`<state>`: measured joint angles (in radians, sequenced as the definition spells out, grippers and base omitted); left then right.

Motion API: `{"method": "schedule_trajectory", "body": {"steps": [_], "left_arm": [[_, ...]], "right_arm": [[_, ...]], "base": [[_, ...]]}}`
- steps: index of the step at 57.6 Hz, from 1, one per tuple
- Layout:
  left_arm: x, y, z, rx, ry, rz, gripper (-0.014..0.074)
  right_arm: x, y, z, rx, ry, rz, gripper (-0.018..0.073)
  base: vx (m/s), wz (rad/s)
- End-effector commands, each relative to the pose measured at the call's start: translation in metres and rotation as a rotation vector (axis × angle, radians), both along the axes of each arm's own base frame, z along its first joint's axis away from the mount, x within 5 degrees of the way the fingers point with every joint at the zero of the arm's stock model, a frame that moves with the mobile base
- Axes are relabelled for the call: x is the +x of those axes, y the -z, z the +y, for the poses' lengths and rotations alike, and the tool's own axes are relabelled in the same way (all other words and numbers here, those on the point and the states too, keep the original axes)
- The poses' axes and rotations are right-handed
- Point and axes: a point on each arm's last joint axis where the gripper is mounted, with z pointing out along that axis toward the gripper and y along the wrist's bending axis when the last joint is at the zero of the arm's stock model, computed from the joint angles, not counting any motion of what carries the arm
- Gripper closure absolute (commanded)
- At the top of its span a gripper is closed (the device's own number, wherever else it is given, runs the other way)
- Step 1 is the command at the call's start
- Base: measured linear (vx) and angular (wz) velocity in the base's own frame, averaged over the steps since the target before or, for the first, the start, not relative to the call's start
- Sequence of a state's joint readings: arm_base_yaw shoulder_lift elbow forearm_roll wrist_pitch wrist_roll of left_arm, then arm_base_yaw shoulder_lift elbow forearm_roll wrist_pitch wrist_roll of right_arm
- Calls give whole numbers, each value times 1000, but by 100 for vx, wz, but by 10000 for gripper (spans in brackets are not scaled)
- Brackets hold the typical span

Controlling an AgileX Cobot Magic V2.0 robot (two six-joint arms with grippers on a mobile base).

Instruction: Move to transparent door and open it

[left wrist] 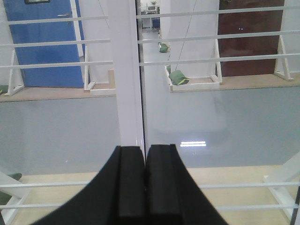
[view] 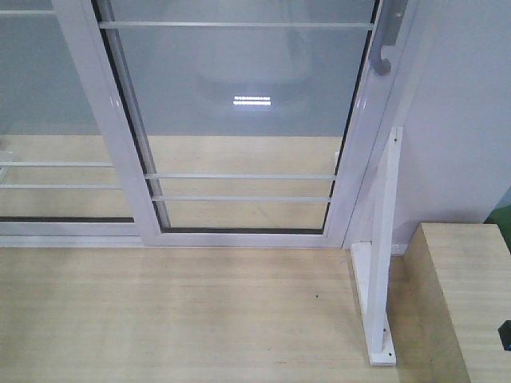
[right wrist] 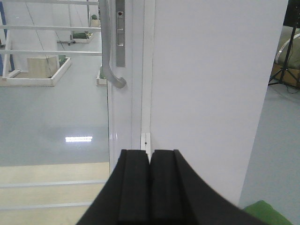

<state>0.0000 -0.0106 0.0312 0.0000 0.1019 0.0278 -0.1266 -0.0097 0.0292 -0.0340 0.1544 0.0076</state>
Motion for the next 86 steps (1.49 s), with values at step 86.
{"method": "schedule_trajectory", "body": {"steps": [86], "left_arm": [[1, -1, 0, -18, 2, -48, 603]], "right_arm": [[0, -6, 0, -22, 1, -76, 568]], "base": [[14, -1]]}}
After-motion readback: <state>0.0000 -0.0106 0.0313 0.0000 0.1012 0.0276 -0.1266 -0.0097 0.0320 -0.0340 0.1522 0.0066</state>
